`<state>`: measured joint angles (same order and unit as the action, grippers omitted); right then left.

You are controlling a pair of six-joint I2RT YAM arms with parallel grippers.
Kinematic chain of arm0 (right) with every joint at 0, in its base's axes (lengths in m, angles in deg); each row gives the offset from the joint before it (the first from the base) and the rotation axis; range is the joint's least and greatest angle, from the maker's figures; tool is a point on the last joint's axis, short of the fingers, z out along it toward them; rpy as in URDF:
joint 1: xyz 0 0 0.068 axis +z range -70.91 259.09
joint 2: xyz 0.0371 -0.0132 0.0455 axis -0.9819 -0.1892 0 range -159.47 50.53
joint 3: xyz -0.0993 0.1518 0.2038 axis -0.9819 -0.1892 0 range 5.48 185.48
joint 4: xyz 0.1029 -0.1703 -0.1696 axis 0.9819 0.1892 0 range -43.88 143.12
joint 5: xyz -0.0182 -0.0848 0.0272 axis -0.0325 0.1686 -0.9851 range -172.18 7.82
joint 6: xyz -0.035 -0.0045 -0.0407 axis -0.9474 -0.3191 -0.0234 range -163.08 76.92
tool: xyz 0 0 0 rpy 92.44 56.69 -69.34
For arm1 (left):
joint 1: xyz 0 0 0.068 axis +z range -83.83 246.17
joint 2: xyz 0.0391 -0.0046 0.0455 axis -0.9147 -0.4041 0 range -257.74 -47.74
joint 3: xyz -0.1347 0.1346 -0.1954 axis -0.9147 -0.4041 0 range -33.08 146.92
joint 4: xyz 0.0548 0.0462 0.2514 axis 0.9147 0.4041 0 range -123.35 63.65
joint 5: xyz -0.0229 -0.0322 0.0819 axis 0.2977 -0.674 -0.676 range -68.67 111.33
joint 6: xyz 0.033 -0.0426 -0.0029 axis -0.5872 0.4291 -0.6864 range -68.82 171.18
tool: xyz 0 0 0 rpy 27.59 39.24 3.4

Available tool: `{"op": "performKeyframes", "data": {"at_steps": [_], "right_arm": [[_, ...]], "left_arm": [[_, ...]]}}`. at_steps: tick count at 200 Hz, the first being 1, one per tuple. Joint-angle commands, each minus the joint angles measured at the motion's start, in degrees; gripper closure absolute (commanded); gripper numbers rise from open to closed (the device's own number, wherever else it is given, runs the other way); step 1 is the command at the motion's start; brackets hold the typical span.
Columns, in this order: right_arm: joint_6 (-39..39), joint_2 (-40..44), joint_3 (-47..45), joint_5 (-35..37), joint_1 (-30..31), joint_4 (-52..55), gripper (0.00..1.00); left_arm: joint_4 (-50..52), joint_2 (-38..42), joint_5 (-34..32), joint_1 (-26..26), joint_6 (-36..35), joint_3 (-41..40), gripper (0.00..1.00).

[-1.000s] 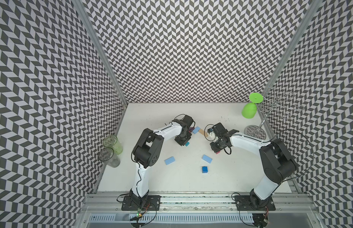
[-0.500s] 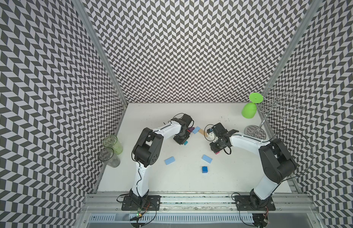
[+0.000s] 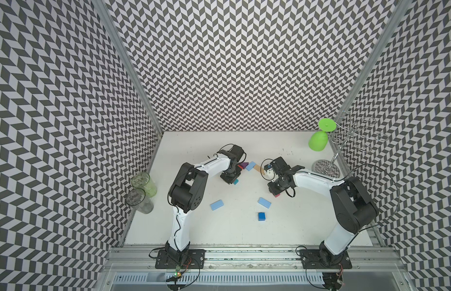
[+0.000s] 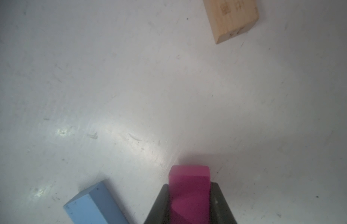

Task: Assemble a heart with building blocks
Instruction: Assemble the building block at the center of the board, then pick up the building block from the center of the board.

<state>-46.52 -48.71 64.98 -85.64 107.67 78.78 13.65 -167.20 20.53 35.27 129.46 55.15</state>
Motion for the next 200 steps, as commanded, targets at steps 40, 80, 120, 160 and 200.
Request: {"op": "performKeyframes", "data": {"at_steps": [40,80,120,160,200], "right_arm": [[-0.3,-1.1,0.9,-0.9,0.0,-2.0,1.0],[-0.3,-1.4,0.9,-1.1,0.0,-2.1,1.0],[0.0,-1.2,0.7,-0.8,0.1,-2.2,1.0],[0.7,-0.3,0.1,0.6,0.1,-2.6,1.0],[1.5,0.0,1.0,2.9,0.1,-1.4,1.0]], "left_arm": [[2.4,-3.1,-2.2,0.7,-1.2,-0.2,0.76],[2.6,-3.0,-2.2,0.1,-1.6,0.3,0.59],[2.0,-2.8,-1.8,0.1,-3.4,0.1,0.35],[1.1,-2.3,-1.5,-0.4,-6.5,1.2,0.21],[2.3,0.5,-3.4,-2.7,-10.9,5.5,0.17]]}}
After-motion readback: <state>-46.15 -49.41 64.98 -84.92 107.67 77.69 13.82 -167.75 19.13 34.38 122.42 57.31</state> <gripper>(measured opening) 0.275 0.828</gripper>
